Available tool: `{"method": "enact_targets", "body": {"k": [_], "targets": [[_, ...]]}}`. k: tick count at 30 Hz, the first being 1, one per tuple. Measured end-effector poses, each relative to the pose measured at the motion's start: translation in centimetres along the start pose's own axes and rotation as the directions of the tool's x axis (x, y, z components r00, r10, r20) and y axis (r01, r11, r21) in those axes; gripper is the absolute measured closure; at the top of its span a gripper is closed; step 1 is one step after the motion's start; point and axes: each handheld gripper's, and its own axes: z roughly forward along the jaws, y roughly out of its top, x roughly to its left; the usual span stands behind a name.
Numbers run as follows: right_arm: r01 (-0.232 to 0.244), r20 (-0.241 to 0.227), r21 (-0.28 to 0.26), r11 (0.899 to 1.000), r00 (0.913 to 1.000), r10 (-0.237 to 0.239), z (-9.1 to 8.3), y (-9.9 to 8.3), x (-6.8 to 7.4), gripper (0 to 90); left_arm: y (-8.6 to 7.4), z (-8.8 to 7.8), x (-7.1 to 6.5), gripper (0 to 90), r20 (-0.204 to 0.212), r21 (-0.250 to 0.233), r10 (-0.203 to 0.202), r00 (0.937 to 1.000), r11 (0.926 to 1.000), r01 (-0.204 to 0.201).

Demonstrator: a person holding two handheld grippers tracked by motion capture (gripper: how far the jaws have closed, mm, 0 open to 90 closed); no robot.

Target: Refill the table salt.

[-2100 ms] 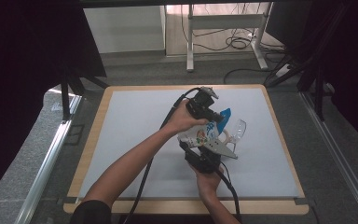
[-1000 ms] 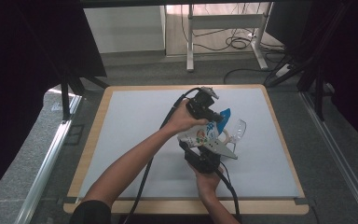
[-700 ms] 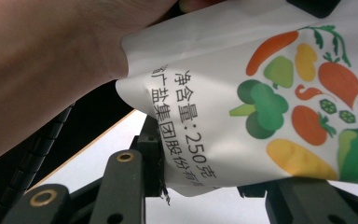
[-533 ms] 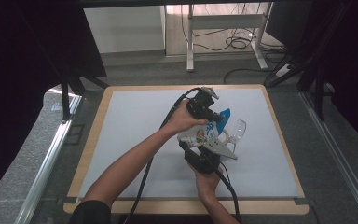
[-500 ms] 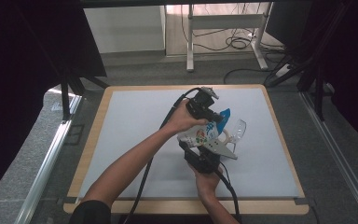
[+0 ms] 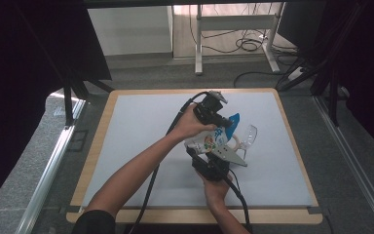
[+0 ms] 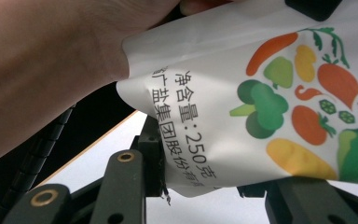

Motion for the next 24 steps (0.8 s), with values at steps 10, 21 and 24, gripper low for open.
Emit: {"method": "enact_targets", "body": {"k": [10,21,24], "targets": [[0.003,0.0,-0.004,1.0,1.0,-0.003,0.07,0.01,-0.04,61.9,0.03,0.01,0.07,89.5,-0.002,0.003,0.001,1.0,1.0,-0.001],[0.003,-0.001,-0.002,1.0,1.0,-0.003,0.07,0.03,-0.04,62.1,-0.02,-0.05,0.09,89.5,-0.001,-0.001,0.0,1.0,1.0,0.0],[0.004,-0.001,-0.002,1.0,1.0,-0.004,0.1,0.03,-0.06,62.1,-0.03,-0.04,0.14,89.5,-0.001,-0.002,-0.001,1.0,1.0,0.001]]}}
